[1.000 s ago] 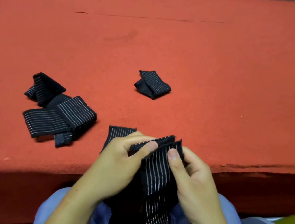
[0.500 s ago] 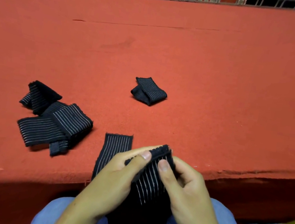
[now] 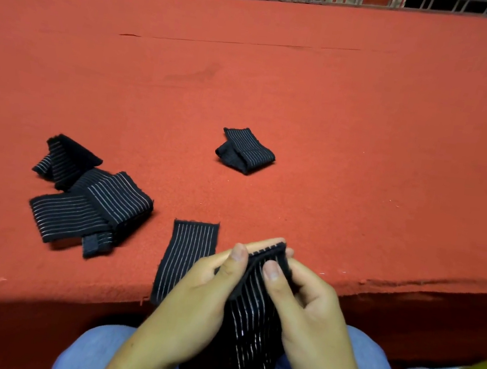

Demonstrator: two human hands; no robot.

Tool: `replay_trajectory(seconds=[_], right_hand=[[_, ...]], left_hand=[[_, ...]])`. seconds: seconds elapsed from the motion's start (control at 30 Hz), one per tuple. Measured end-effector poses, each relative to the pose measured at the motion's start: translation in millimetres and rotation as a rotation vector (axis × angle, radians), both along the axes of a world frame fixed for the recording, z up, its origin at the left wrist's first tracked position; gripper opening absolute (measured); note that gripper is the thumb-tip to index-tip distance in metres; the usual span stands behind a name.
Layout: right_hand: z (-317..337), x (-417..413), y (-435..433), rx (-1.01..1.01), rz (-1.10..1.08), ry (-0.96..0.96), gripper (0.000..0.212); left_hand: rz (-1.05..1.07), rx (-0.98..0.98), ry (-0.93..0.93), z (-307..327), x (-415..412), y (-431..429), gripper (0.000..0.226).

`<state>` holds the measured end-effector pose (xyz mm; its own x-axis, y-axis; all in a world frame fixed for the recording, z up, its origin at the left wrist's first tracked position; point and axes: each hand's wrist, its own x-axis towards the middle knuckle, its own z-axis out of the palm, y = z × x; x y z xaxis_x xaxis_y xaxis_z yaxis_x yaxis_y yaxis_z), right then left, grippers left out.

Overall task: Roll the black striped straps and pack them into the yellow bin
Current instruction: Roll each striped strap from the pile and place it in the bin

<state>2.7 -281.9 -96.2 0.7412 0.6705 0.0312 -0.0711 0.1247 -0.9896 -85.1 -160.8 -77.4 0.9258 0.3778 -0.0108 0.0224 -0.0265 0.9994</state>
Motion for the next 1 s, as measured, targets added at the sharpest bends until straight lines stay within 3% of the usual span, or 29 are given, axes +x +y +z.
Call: replay_trajectory(seconds=[0.27,0.43,0.6,0.77,0.9,1.0], right_hand=[[-2.8,-0.5,-1.3,0.001,0.025,-0.033,0.019],[-4.1,0.9,1.0,0.013,-0.008,-0.046,0.022],[-3.5,1.3,2.5,0.003,-0.083,-0.084,0.021],[2.7,1.9,0.8,-0.023,-0.085,-0.109,0.023],[0.1,10.9,-6.1,-0.082,-0.176,-0.111,0.042],[2.9,14.8,-11.8,-0.099,-0.036,-0.16,0.024]], left_hand=[[0.092,-0.052,-0.032,2.0,0.7,-3.4,0.048],[0.022,0.003,-0.05,-0.1,0.6,-6.0,0.048],[-0.085,0.133,-0.063,-4.3,-2.6,-2.3,0.075],[0.051,0.211,-0.059,-0.8,-0.7,-0.6,0.041],[0.05,0.266,-0.05,3.6,-3.2,4.7,0.039],[0.005,0.343,-0.068,5.5,-4.3,8.8,0.036]])
